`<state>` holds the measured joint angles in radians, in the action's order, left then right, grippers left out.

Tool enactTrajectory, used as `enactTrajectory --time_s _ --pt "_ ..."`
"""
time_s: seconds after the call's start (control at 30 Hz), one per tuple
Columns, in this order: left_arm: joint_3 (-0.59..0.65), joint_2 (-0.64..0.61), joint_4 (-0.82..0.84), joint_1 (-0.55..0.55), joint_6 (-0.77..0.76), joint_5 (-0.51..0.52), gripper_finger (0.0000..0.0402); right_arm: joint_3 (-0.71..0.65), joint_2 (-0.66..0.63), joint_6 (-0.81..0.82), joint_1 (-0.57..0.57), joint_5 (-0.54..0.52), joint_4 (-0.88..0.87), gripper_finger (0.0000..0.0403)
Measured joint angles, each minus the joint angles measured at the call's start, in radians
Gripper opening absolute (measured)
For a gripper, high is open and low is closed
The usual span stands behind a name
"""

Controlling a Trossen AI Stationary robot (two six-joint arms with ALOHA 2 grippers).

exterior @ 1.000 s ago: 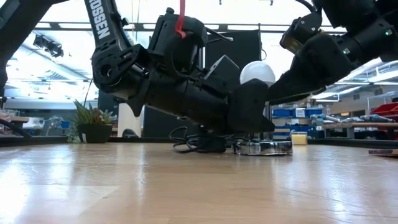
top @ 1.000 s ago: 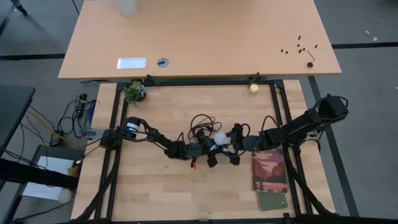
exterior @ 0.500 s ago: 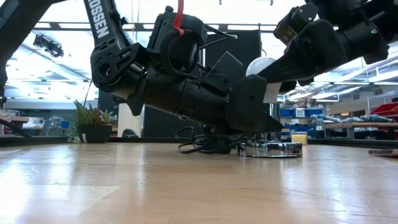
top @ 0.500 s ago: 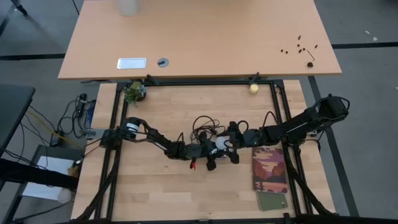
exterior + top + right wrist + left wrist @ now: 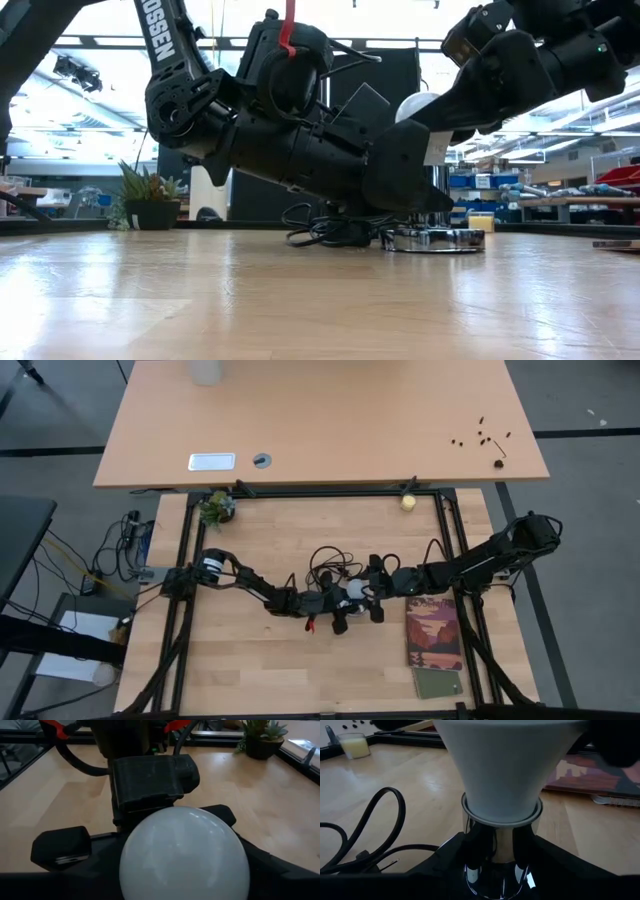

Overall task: Screw lightbulb
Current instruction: Insert the white lightbulb into the silver lamp

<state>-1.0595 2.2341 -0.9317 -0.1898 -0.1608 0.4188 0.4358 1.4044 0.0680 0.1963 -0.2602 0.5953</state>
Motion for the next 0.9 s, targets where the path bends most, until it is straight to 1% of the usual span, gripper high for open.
enactTrajectory --time_s 0.13,0.27,0.4,0.57,0.63,0.77,0.9 --pt "0.000 0.000 0.001 0.000 -0.003 0.016 0.0188 0.001 0.000 -0.003 0.000 -0.018 -0.004 0.0271" --pt "0.000 0.000 0.002 -0.001 -0.022 0.052 0.0188 0.002 0.000 0.013 0.000 -0.052 -0.013 0.0280" --pt "0.001 0.000 -0.010 -0.002 -0.044 0.093 0.0188 0.002 0.000 0.084 -0.001 -0.108 -0.019 0.0284" --pt "-0.010 0.000 -0.013 -0.004 -0.087 0.137 0.0188 0.007 0.000 0.195 -0.002 -0.149 -0.021 0.0281" --pt "-0.020 0.001 -0.009 -0.008 -0.103 0.148 0.0188 0.010 0.000 0.248 0.003 -0.191 -0.026 0.0280" --pt "-0.043 0.002 -0.007 -0.022 -0.109 0.208 0.0188 0.018 0.000 0.337 0.026 -0.297 -0.027 0.0280" --pt "-0.060 0.002 -0.007 -0.035 -0.109 0.265 0.0188 0.019 0.000 0.397 0.050 -0.369 -0.022 0.0280"
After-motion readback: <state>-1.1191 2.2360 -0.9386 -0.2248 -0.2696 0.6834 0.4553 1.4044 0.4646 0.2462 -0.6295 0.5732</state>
